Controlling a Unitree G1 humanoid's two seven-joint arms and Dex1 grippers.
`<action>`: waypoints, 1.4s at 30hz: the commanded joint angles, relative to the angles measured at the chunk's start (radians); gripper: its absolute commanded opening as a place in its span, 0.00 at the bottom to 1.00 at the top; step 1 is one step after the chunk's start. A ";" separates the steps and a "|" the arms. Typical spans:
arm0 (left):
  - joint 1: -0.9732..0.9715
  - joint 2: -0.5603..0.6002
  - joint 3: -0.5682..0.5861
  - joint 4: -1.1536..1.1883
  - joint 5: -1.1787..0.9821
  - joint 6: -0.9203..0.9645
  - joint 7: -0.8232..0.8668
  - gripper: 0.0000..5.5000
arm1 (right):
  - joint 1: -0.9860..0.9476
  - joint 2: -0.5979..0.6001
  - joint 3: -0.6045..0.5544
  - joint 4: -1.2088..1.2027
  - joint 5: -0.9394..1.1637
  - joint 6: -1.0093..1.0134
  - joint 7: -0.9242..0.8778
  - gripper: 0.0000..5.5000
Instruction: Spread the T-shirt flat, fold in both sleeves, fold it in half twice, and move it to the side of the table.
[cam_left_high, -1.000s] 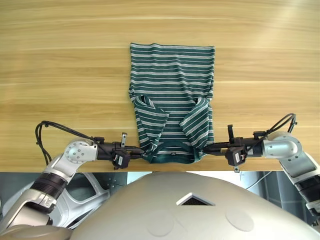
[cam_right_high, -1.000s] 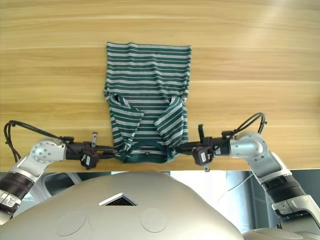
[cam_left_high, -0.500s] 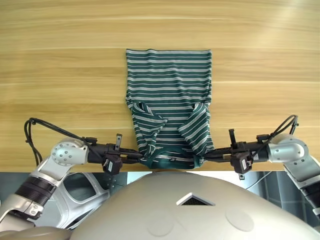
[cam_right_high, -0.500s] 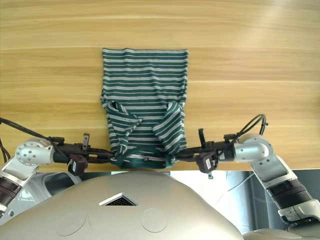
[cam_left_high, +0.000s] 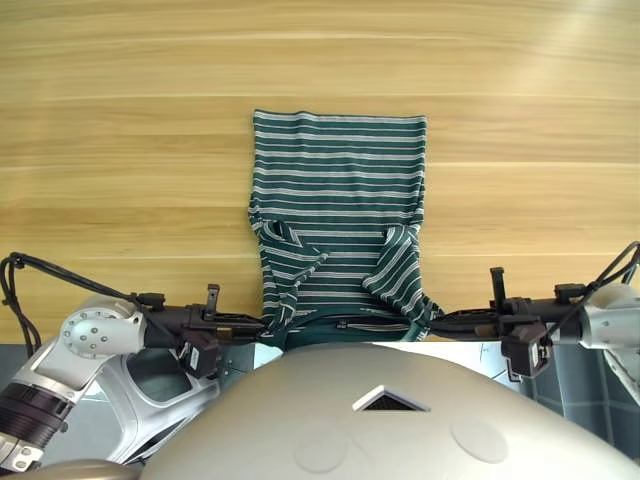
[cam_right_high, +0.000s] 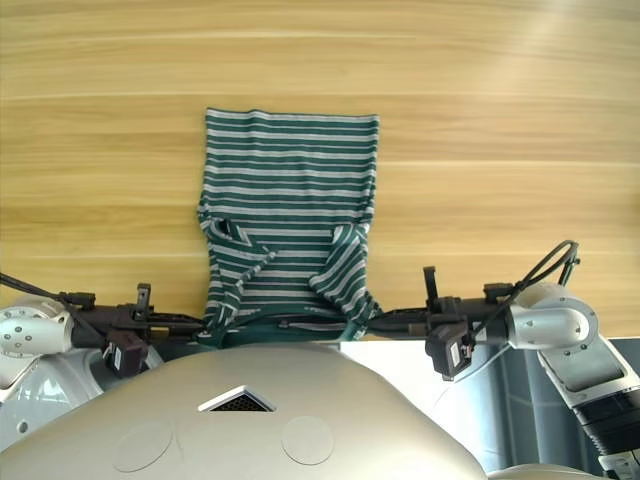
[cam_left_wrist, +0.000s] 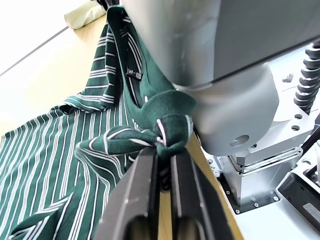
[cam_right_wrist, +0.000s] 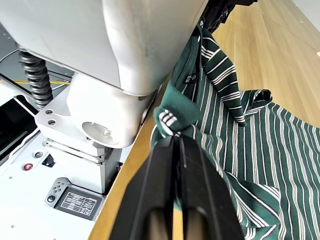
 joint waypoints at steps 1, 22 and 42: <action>-0.023 0.027 0.034 -0.063 -0.011 0.005 0.010 0.02 | -0.022 -0.022 -0.054 -0.028 0.043 -0.002 -0.001 0.00; -1.027 -0.427 0.027 0.846 0.270 0.219 0.216 0.02 | -0.867 0.391 0.038 0.477 -0.471 0.455 -0.435 0.00; -1.288 -0.662 0.038 1.475 0.472 0.335 0.532 0.11 | -1.246 0.704 0.246 1.348 -0.830 0.374 -0.906 0.00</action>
